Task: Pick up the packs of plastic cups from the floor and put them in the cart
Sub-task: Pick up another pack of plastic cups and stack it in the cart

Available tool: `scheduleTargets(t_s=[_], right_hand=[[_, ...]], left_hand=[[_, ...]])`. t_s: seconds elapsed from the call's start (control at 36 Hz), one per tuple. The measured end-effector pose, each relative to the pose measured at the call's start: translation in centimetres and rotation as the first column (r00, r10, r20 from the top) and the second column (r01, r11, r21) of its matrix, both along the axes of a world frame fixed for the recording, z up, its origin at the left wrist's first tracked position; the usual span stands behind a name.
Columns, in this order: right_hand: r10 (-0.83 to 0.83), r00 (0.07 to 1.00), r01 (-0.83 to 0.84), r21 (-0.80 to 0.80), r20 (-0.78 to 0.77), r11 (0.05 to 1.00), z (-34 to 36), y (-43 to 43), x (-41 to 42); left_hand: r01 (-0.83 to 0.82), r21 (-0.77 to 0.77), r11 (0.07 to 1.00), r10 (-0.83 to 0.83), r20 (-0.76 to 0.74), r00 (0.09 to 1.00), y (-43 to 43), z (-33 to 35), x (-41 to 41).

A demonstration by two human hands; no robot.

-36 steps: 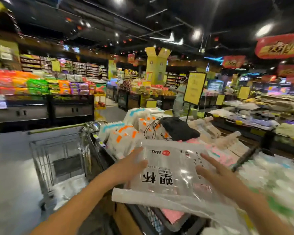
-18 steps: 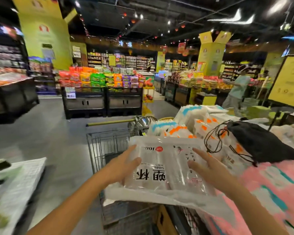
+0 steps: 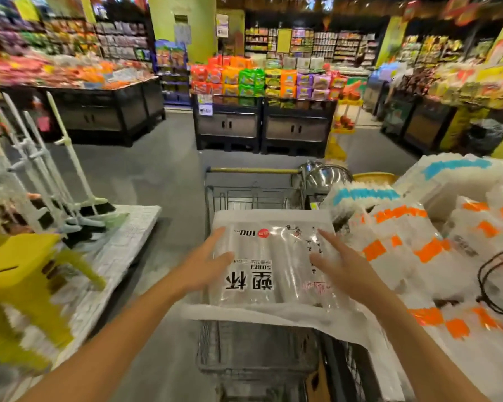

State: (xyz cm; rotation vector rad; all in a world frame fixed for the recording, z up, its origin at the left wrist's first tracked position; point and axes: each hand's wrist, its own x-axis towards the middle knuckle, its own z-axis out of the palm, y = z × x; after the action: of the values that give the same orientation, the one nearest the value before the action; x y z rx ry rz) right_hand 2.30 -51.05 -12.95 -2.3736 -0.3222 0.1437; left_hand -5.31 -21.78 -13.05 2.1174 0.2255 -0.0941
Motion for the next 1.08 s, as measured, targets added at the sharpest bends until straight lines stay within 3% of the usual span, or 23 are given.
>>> scheduleTargets(t_s=[0.28, 0.5, 0.83, 0.97, 1.08], right_hand=[[0.006, 0.997, -0.013, -0.094, -0.08, 0.995, -7.9, 4.5, 9.7], [-0.079, 0.968, 0.079, -0.01, -0.24, 0.997, -18.9, 7.3, 13.9], [-0.14, 0.85, 0.144, -0.033, -0.507, 0.989, -38.3, 7.7, 13.3], [-0.119, 0.763, 0.219, 0.081, -0.635, 0.972, -43.8, 7.4, 11.1], [-0.14, 0.722, 0.207, 0.019, -0.678, 0.978, -48.6, 7.2, 9.5]], left_hand=[[-0.026, -0.042, 0.999, 0.022, -0.097, 0.995, 4.7, -9.0, 9.6], [-0.074, -0.139, 0.988, 0.042, -0.218, 0.975, 6.0, -19.5, 15.1], [-0.235, -0.118, 0.965, 0.166, -0.417, 0.894, 3.7, -35.5, 14.2], [-0.363, -0.125, 0.923, 0.253, -0.511, 0.821, 1.7, -41.7, 12.4], [-0.427, -0.103, 0.899, 0.288, -0.594, 0.751, 0.1, -45.3, 11.6]])
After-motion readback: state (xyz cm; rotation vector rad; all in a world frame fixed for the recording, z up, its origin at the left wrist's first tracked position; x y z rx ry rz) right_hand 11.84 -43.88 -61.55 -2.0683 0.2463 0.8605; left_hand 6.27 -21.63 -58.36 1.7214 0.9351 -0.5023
